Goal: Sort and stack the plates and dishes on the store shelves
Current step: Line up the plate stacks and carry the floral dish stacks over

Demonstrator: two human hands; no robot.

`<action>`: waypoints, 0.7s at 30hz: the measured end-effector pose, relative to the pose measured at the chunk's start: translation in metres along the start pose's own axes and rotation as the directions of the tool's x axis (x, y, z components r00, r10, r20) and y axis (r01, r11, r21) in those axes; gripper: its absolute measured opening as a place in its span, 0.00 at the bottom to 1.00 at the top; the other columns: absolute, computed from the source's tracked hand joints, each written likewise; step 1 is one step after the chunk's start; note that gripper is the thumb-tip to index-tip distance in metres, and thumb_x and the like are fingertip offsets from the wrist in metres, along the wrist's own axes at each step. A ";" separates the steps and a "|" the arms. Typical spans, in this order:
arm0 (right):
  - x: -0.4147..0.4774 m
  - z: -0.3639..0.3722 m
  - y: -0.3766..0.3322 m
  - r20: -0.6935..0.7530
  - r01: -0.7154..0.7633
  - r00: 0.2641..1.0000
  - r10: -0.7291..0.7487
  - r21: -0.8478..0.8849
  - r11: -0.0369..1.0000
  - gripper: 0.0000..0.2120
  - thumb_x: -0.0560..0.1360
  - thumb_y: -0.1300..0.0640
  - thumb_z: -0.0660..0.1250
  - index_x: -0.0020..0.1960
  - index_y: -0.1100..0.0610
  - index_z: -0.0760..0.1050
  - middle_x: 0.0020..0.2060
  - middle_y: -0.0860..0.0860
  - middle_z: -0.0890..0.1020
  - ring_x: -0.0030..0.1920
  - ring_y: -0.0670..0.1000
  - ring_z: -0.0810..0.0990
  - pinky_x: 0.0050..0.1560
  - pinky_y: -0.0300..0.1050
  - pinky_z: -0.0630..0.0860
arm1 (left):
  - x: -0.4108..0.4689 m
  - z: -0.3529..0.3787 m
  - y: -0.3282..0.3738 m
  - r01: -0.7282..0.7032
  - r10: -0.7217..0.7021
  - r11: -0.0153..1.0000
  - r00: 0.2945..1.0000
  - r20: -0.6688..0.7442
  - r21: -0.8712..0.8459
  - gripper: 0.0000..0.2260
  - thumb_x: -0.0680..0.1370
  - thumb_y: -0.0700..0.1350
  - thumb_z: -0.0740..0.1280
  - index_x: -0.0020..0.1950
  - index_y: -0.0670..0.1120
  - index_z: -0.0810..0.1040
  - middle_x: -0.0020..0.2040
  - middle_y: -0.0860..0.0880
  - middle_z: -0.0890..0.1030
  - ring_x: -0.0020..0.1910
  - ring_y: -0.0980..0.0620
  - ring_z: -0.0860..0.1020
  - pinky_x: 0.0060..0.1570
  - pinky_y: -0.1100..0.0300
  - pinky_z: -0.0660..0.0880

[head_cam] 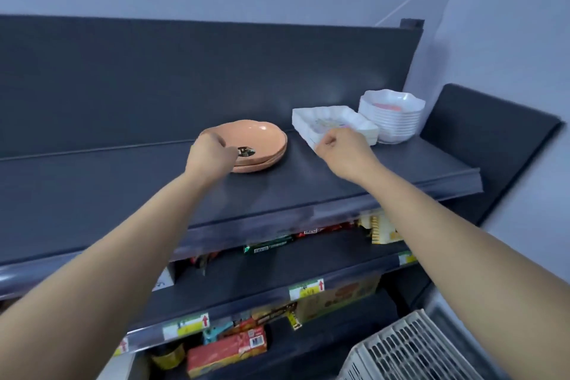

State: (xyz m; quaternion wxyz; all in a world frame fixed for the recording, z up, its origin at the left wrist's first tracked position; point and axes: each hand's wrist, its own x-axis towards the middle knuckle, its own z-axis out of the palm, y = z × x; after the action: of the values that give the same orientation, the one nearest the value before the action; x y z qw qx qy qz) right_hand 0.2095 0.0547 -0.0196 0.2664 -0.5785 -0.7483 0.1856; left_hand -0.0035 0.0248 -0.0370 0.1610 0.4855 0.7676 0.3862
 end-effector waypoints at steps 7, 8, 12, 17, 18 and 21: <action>0.054 0.041 -0.014 0.104 -0.039 0.994 0.034 0.046 0.998 0.11 0.77 0.56 0.61 0.37 0.57 0.67 0.34 0.55 0.67 0.35 0.52 0.65 0.38 0.43 0.62 | 0.048 -0.006 -0.035 0.338 -0.337 0.934 0.941 0.026 -0.117 0.15 0.77 0.43 0.63 0.33 0.43 0.61 0.36 0.41 0.73 0.34 0.43 0.72 0.26 0.62 0.66; 0.061 0.046 -0.013 0.120 -0.056 0.991 0.051 0.036 0.998 0.13 0.77 0.56 0.61 0.36 0.58 0.65 0.32 0.54 0.67 0.33 0.53 0.64 0.36 0.43 0.61 | 0.051 -0.003 -0.036 0.371 -0.366 0.914 0.929 0.058 -0.165 0.15 0.77 0.43 0.63 0.33 0.43 0.62 0.33 0.44 0.69 0.34 0.43 0.73 0.24 0.61 0.66; 0.089 0.060 -0.009 0.149 -0.132 0.981 0.124 0.046 0.990 0.18 0.77 0.52 0.60 0.32 0.55 0.59 0.30 0.51 0.70 0.33 0.54 0.71 0.34 0.44 0.67 | 0.059 0.003 -0.036 0.426 -0.397 0.863 0.904 0.157 -0.271 0.08 0.76 0.40 0.64 0.39 0.41 0.68 0.40 0.43 0.72 0.31 0.44 0.74 0.34 0.54 0.77; 0.112 0.068 -0.005 0.232 -0.160 0.964 0.133 0.098 0.982 0.16 0.78 0.51 0.61 0.35 0.57 0.62 0.34 0.54 0.73 0.38 0.57 0.78 0.49 0.53 0.79 | 0.066 0.011 -0.029 0.446 -0.399 0.839 0.894 0.206 -0.311 0.06 0.77 0.35 0.58 0.53 0.37 0.70 0.48 0.39 0.76 0.32 0.46 0.77 0.28 0.57 0.79; 0.115 0.067 -0.002 0.228 -0.164 0.964 0.138 0.099 0.981 0.16 0.78 0.51 0.60 0.35 0.57 0.63 0.35 0.55 0.74 0.37 0.58 0.78 0.48 0.53 0.79 | 0.067 0.012 -0.027 0.450 -0.402 0.834 0.892 0.206 -0.318 0.06 0.77 0.34 0.58 0.53 0.37 0.69 0.48 0.39 0.76 0.33 0.45 0.78 0.26 0.56 0.79; 0.124 0.059 0.010 0.190 -0.231 0.961 0.203 0.139 0.963 0.15 0.79 0.50 0.59 0.39 0.59 0.67 0.37 0.56 0.77 0.34 0.57 0.78 0.45 0.47 0.78 | 0.070 0.018 -0.026 0.463 -0.413 0.817 0.886 0.211 -0.343 0.08 0.77 0.31 0.56 0.54 0.36 0.70 0.46 0.39 0.76 0.35 0.45 0.77 0.25 0.51 0.78</action>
State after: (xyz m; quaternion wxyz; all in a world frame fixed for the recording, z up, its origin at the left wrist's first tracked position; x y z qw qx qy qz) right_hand 0.1575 0.1789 -0.0487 0.2236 -0.6154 -0.6833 0.3232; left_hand -0.0419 0.0871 -0.0589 0.3858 0.2781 0.7560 0.4497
